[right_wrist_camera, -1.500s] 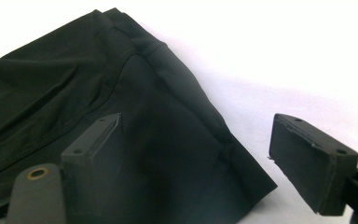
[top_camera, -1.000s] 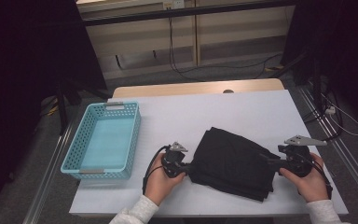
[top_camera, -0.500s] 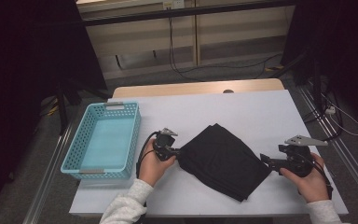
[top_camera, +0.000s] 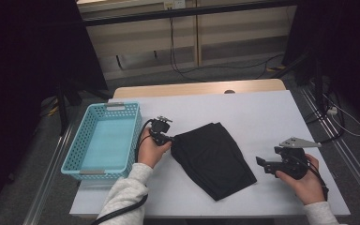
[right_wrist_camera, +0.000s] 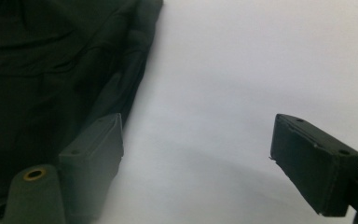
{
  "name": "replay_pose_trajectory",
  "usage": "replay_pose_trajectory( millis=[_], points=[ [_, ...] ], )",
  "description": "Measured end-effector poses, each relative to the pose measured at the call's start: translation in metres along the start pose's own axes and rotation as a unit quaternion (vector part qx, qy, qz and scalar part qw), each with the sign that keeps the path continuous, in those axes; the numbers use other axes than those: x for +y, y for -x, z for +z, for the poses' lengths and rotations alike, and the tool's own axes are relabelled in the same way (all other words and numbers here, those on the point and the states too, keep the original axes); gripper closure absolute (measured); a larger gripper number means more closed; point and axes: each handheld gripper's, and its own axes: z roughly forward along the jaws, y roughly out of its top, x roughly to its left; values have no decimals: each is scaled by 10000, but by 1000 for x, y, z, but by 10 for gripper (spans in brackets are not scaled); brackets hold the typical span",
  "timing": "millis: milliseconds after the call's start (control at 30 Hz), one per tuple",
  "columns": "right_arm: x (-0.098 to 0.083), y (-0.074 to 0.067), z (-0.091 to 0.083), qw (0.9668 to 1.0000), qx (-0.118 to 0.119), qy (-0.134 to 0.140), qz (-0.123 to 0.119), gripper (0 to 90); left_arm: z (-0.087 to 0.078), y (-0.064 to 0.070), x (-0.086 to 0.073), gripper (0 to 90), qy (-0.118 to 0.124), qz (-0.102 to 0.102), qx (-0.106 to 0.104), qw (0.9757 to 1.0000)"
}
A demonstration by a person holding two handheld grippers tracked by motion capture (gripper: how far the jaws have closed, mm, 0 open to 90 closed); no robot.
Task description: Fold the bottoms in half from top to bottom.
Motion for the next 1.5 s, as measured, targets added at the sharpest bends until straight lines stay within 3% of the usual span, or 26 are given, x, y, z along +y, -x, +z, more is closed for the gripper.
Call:
replay_pose_trajectory(
  millis=[133, 300, 333, 467, 500, 600, 667, 767, 900, 1000, 1067, 1200, 1400, 1500],
  points=[
    [1, -2, 1, 10000, 43, 13, -19, 165, 1, -11, 8, 851, -43, -128, 60, 9999],
    [1, -4, 3, 10000, 92, 22, -14, 164, -1, -22, 17, 845, 167, -268, 200, 9993],
    [2, -5, 3, 10000, 80, 31, -16, 164, -1, -23, 17, 803, 256, -351, 295, 9986],
    [3, -13, 6, 9998, 133, 105, -48, 159, -5, -24, 10, 476, 345, -490, 531, 9968],
    [2, -16, 8, 9997, 188, 165, -70, 154, -7, -24, 7, 411, 386, -616, 548, 9958],
    [2, -26, 13, 9993, 246, 262, -88, 126, -16, -23, 0, 310, 455, -768, 492, 9948],
    [2, -32, 17, 9993, 303, 233, -13, 115, -20, -20, -4, 267, 448, -714, 478, 9953],
    [2, -44, 22, 9992, 345, 199, -60, 115, -24, -12, -9, 233, 457, -742, 440, 9952],
    [3, -57, 26, 9991, 307, 190, -222, 115, -25, -3, -15, 205, 367, -611, 502, 9962],
    [4, -62, 27, 9995, 217, 155, -139, 130, -26, -1, -21, 185, 378, -621, 516, 9960],
    [5, -66, 28, 9996, 267, 123, -24, 132, -27, 0, -25, 157, 403, -688, 363, 9962],
    [5, -71, 31, 9996, 253, 156, -33, 148, -26, 1, -32, 153, 311, -583, 369, 9971],
    [8, -80, 34, 9993, 284, 257, 14, 181, -27, 1, -34, 148, 355, -585, 495, 9964],
    [8, -85, 43, 9994, 326, 84, 1, 178, -28, 1, -33, 148, 405, -557, 532, 9962]
  ],
)
